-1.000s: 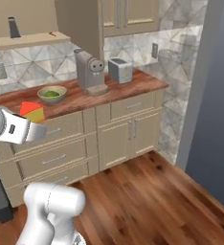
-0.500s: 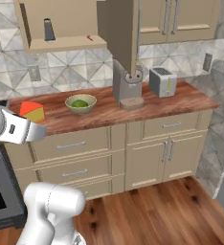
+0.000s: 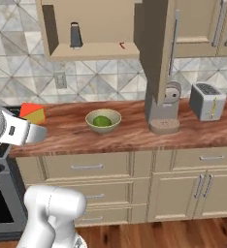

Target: Pick the cheese from the fridge and the cheese grater from the cabinet and place them next to the salad bowl.

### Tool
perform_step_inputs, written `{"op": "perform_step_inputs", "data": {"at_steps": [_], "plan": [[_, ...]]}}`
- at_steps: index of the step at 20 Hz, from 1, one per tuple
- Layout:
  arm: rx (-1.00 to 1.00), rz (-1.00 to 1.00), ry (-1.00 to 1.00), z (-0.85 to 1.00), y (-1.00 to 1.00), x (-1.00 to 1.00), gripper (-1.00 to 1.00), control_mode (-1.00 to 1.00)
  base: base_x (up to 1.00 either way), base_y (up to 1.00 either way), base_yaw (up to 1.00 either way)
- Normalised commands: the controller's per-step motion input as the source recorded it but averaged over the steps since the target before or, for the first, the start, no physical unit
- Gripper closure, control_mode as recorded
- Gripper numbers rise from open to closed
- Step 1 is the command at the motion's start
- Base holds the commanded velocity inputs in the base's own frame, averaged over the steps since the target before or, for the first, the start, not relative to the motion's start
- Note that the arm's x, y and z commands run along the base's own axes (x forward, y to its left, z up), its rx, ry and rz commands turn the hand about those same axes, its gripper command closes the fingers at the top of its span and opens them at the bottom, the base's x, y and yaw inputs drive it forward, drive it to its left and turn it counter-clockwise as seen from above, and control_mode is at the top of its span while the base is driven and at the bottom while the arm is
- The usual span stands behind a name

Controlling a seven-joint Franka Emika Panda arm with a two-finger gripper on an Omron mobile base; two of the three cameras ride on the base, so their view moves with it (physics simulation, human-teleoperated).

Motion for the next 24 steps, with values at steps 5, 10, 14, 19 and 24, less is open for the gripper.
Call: {"op": "perform_step_inputs", "data": {"at_steps": [5,10,14,19,24], "plan": [[0.0,0.0,0.0,0.0,0.0,0.0,1.0,1.0,0.57,-0.32,0.32],[0.0,0.0,0.0,0.0,0.0,0.0,1.0,1.0,0.41,-0.43,0.26],[0.0,0.0,0.0,0.0,0.0,0.0,1.0,1.0,0.36,-0.28,0.28],[0.0,0.0,0.0,0.0,0.0,0.0,1.0,1.0,0.43,-0.23,0.31],[0.0,0.0,0.0,0.0,0.0,0.0,1.0,1.0,0.27,-0.15,0.21]]}}
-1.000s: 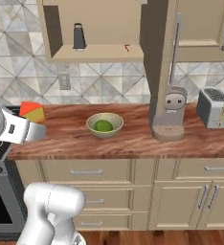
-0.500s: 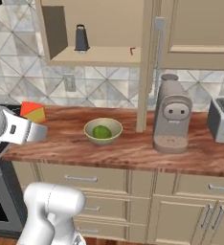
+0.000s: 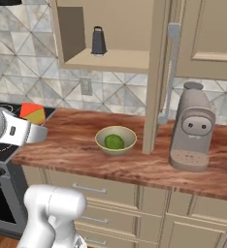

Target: Pick the cheese from the fridge and the cheese grater from the cabinet and place them next to the salad bowl.

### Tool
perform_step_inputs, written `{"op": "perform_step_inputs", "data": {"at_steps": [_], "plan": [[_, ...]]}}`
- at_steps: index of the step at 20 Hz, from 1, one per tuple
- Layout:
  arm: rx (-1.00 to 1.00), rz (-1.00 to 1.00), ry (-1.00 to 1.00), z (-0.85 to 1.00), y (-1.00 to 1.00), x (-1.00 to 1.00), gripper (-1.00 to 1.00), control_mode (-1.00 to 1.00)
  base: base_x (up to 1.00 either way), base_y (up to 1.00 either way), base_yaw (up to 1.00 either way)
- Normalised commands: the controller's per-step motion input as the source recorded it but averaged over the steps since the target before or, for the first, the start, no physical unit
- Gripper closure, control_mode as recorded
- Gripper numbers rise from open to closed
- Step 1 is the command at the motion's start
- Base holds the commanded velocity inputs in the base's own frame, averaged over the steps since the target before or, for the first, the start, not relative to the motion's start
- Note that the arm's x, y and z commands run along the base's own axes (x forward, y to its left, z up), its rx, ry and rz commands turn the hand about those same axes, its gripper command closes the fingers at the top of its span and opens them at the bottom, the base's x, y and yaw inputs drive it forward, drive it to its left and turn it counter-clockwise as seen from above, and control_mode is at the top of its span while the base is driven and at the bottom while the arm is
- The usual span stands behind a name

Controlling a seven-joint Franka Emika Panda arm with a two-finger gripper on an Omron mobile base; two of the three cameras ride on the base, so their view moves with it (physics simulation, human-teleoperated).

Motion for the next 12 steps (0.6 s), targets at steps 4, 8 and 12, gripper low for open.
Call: {"op": "perform_step_inputs", "data": {"at_steps": [4,8,12], "plan": [[0.0,0.0,0.0,0.0,0.0,0.0,1.0,1.0,0.32,-0.14,0.12],[0.0,0.0,0.0,0.0,0.0,0.0,1.0,1.0,0.36,-0.12,0.07],[0.0,0.0,0.0,0.0,0.0,0.0,1.0,1.0,0.49,-0.1,0.06]]}}
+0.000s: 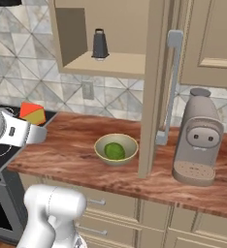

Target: Pick the cheese from the fridge and the cheese grater from the cabinet and place them next to the salad bowl.

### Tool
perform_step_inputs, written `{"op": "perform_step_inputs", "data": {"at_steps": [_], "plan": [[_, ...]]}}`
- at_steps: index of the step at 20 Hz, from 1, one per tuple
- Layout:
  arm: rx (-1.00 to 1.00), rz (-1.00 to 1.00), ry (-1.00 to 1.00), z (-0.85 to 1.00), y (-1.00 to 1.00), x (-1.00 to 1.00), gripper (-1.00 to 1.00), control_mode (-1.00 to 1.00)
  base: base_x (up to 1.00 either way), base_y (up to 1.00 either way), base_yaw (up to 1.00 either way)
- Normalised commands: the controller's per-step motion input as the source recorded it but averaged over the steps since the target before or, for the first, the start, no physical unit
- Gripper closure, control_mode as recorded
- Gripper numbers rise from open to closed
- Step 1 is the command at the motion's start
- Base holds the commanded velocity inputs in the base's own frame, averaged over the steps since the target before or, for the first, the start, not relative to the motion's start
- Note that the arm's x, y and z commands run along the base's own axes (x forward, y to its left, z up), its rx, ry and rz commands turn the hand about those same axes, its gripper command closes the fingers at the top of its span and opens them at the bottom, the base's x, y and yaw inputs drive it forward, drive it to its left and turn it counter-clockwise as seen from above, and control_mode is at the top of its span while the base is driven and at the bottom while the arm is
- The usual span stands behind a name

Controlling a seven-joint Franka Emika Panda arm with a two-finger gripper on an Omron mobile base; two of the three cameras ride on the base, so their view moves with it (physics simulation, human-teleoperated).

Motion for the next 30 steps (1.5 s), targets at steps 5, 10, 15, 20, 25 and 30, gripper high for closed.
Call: {"op": "perform_step_inputs", "data": {"at_steps": [5,10,15,20,25,30], "plan": [[0.0,0.0,0.0,0.0,0.0,0.0,1.0,1.0,0.36,-0.05,0.02],[0.0,0.0,0.0,0.0,0.0,0.0,1.0,1.0,0.31,0.0,0.01],[0.0,0.0,0.0,0.0,0.0,0.0,1.0,1.0,0.0,0.0,0.0],[0.0,0.0,0.0,0.0,0.0,0.0,1.0,1.0,0.0,0.0,0.0],[0.0,0.0,0.0,0.0,0.0,0.0,1.0,-1.0,0.0,0.0,0.0],[0.0,0.0,0.0,0.0,0.0,0.0,1.0,-1.0,0.0,0.0,0.0]]}}
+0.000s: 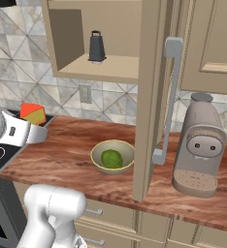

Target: Pick the cheese from the fridge and the cheese grater from the cabinet and place them next to the salad bowl.

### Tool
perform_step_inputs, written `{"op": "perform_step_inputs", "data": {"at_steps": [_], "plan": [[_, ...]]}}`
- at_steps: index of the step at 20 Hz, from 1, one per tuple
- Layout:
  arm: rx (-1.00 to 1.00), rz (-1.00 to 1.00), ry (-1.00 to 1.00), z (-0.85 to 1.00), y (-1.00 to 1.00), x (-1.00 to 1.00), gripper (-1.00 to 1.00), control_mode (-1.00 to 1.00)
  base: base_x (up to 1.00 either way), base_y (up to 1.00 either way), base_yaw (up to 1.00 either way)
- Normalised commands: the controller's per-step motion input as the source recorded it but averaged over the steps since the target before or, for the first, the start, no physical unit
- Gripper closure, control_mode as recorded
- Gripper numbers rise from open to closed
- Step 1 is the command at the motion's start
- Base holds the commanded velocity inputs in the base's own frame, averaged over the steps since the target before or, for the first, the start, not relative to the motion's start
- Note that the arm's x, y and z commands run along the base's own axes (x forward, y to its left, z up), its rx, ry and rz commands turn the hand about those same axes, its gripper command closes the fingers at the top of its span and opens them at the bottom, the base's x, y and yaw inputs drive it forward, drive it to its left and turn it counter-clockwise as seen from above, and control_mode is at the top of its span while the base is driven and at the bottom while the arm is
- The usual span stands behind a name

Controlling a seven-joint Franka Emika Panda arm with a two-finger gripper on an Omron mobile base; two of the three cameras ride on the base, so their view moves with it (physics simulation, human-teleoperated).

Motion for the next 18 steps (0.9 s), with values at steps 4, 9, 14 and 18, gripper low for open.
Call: {"op": "perform_step_inputs", "data": {"at_steps": [4,9,14,18], "plan": [[0.0,0.0,0.0,0.0,0.0,0.0,1.0,-1.0,0.0,0.0,0.0],[0.0,-0.08,0.12,-0.17,0.13,0.12,1.0,-1.0,0.0,0.0,0.0],[0.05,-0.06,0.34,-0.38,0.24,0.4,1.0,-1.0,0.0,0.0,0.0],[0.01,0.0,0.29,-0.35,0.17,0.42,1.0,-1.0,0.0,0.0,0.0]]}}
